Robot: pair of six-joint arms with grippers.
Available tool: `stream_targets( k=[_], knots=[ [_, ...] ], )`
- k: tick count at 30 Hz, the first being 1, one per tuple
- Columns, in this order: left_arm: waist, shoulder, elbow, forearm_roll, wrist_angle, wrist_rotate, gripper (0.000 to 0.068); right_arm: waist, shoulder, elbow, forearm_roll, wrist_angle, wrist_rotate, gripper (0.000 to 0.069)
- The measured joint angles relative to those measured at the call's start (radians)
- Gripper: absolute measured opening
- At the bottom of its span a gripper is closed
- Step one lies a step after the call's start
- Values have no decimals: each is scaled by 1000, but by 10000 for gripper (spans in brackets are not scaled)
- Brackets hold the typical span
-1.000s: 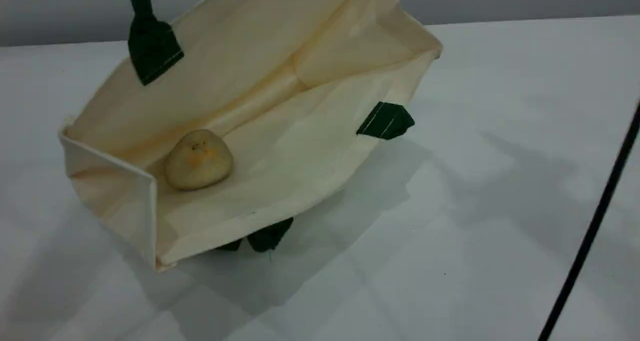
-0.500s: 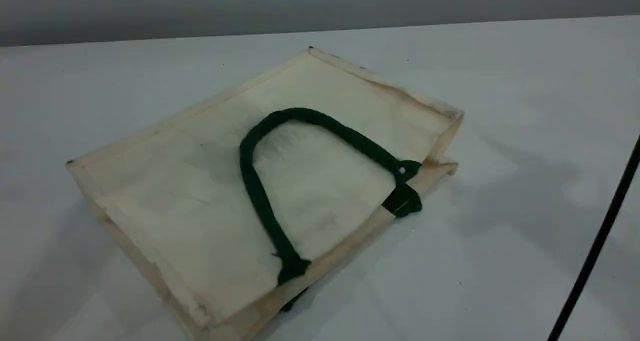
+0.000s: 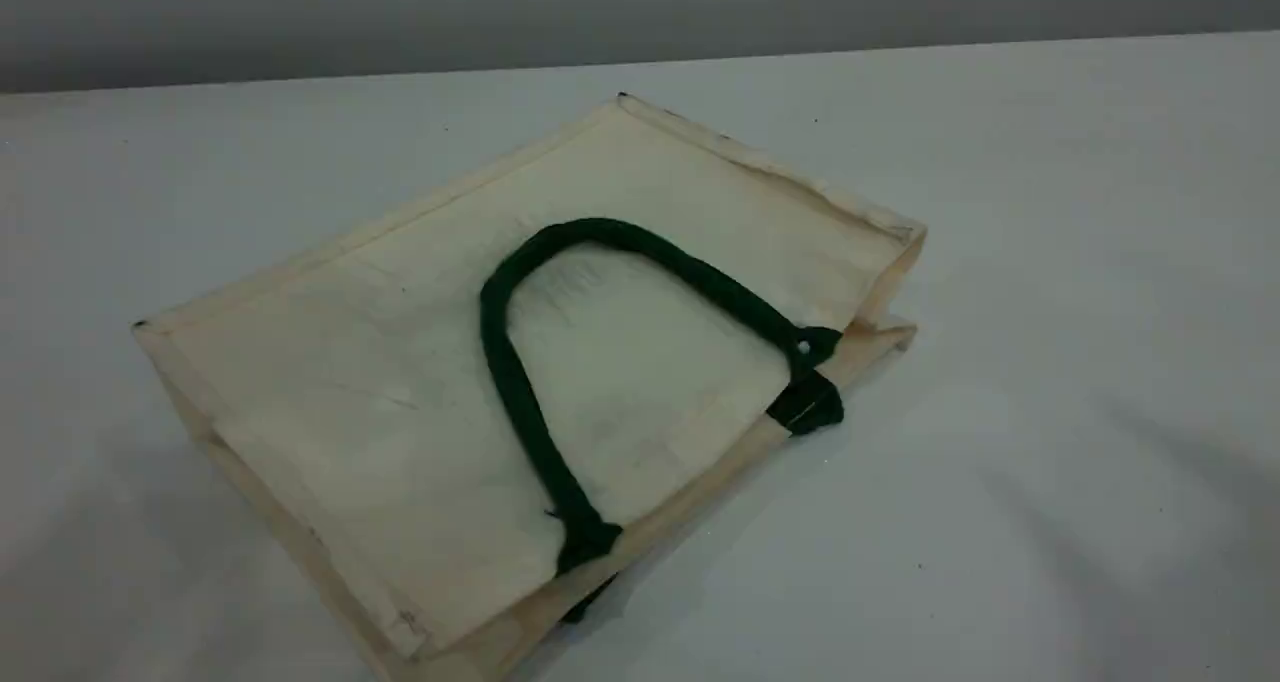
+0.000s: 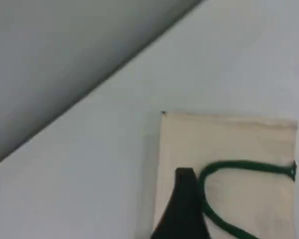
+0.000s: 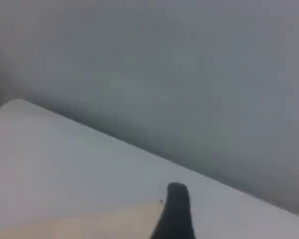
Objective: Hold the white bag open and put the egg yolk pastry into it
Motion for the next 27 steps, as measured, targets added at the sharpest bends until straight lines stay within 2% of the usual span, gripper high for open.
stream_targets(
  k=[4, 7, 12, 21, 27],
  knots=[
    [0, -126, 27, 66, 1, -104, 556, 0, -134, -32, -17, 146, 0, 572],
    [0, -230, 92, 88, 1, -148, 556, 0, -240, -36, -24, 239, 14, 572],
    [0, -422, 264, 84, 0, -153, 556, 0, -390, -36, -37, 364, 39, 571],
    [0, -835, 621, 82, -1, -152, 556, 0, -522, -35, -43, 629, 91, 571],
    [0, -1116, 844, 81, -1, -154, 555, 0, -586, 5, -47, 645, 129, 571]
  ],
)
